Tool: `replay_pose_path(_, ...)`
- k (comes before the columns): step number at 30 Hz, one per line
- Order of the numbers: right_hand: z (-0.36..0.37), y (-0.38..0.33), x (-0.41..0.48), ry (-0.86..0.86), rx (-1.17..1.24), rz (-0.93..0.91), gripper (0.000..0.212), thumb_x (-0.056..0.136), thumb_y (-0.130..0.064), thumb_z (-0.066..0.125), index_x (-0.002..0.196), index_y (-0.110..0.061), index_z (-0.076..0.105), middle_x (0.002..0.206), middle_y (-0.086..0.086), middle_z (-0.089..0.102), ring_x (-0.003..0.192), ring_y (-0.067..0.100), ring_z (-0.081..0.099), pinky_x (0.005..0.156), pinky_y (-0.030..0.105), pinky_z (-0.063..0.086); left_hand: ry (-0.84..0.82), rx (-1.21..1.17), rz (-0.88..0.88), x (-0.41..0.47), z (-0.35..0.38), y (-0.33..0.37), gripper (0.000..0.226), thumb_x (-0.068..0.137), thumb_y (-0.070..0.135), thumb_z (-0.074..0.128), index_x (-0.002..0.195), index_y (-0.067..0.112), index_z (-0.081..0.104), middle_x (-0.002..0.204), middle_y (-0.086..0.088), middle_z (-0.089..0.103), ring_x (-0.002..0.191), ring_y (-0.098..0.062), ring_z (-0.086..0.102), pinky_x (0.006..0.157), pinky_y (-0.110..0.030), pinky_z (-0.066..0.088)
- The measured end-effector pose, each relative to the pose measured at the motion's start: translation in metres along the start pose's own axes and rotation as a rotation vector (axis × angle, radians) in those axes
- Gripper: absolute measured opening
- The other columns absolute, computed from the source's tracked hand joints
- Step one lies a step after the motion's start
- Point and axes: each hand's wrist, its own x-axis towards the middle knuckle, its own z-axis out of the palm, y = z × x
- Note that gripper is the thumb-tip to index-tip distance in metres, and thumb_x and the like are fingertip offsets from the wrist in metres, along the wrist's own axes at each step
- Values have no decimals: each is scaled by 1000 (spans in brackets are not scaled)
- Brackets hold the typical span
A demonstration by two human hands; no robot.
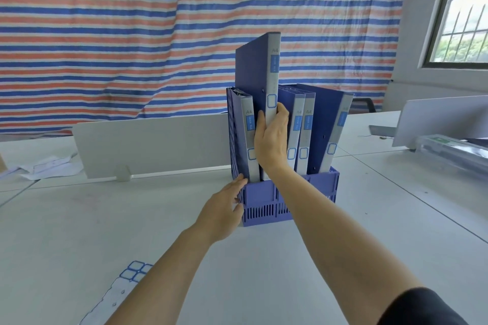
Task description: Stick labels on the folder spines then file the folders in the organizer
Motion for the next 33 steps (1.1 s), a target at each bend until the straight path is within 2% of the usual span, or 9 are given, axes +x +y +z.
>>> replay_pose_path(6, -8, 11, -26, -101, 28, 129, 22, 101, -21, 45, 121, -16, 36, 89, 1, 56, 66, 11, 51, 58, 26, 43, 16, -51, -9, 0, 1, -1, 60, 97, 9, 47, 150, 33, 33, 156, 26, 25, 112, -10, 58, 99, -23, 45)
replay_pose_path(11, -22, 24, -55, -164, -77, 212, 27, 95, -16, 49, 118, -13, 35, 68, -3, 47, 55, 12, 43, 51, 29, 37, 16, -70, -19, 3, 1, 1, 62, 95, 6, 46, 149, 34, 34, 156, 25, 27, 113, -12, 58, 99, -26, 46)
replay_pose_path(16, -40, 21, -61, -235, -167, 98, 48, 93, -19, 51, 135, -19, 28, 73, -5, 50, 52, 13, 45, 50, 33, 42, 17, -57, -19, 2, 1, 5, 62, 95, 6, 46, 149, 33, 34, 157, 23, 26, 114, -14, 58, 100, -27, 46)
replay_pose_path(18, -50, 18, -62, -270, -186, 67, 58, 93, -21, 53, 143, -21, 23, 96, -5, 55, 63, 13, 53, 59, 34, 48, 18, -36, -16, 0, 1, 5, 62, 96, 7, 47, 150, 33, 32, 158, 23, 24, 117, -15, 57, 101, -27, 45)
replay_pose_path(20, -61, 18, -69, -274, -239, 27, 61, 94, -21, 54, 146, -21, 24, 123, 0, 54, 92, 14, 60, 73, 30, 50, 30, 4, -6, -3, 4, 5, 66, 96, 10, 49, 152, 35, 26, 160, 22, 21, 126, -14, 52, 106, -28, 42)
replay_pose_path(24, -80, 42, -105, -95, -506, -170, 54, 90, -29, 65, 135, -14, 40, 134, 10, 46, 121, 24, 48, 96, 38, 46, 25, 41, 2, -14, 23, 3, 79, 97, 24, 52, 155, 38, 0, 162, 21, 10, 139, -7, 35, 109, -25, 34)
replay_pose_path(28, -93, 84, -130, -65, -510, 242, 84, 83, -51, 70, 144, -12, 28, 158, 13, 12, 146, 30, 17, 116, 50, 29, 49, -189, -218, -19, 42, -11, 74, 100, 33, 48, 156, 27, 0, 162, 10, 18, 142, -17, 37, 114, -30, 31)
replay_pose_path(30, -94, 93, -131, -96, -459, 380, 99, 81, -56, 70, 152, -13, 16, 163, 11, -2, 151, 27, 6, 120, 47, 24, 28, -193, -235, -21, 46, -16, 61, 102, 28, 45, 155, 24, 16, 153, 16, 30, 141, -14, 38, 106, -19, 30)
replay_pose_path(33, -88, 95, -123, -120, -487, 409, 97, 80, -60, 69, 150, -17, 16, 163, 9, -2, 151, 29, 9, 113, 49, 37, 13, -192, -189, -19, 50, -19, 45, 102, 15, 43, 144, 31, 40, 132, 24, 44, 129, -3, 46, 84, 2, 30)
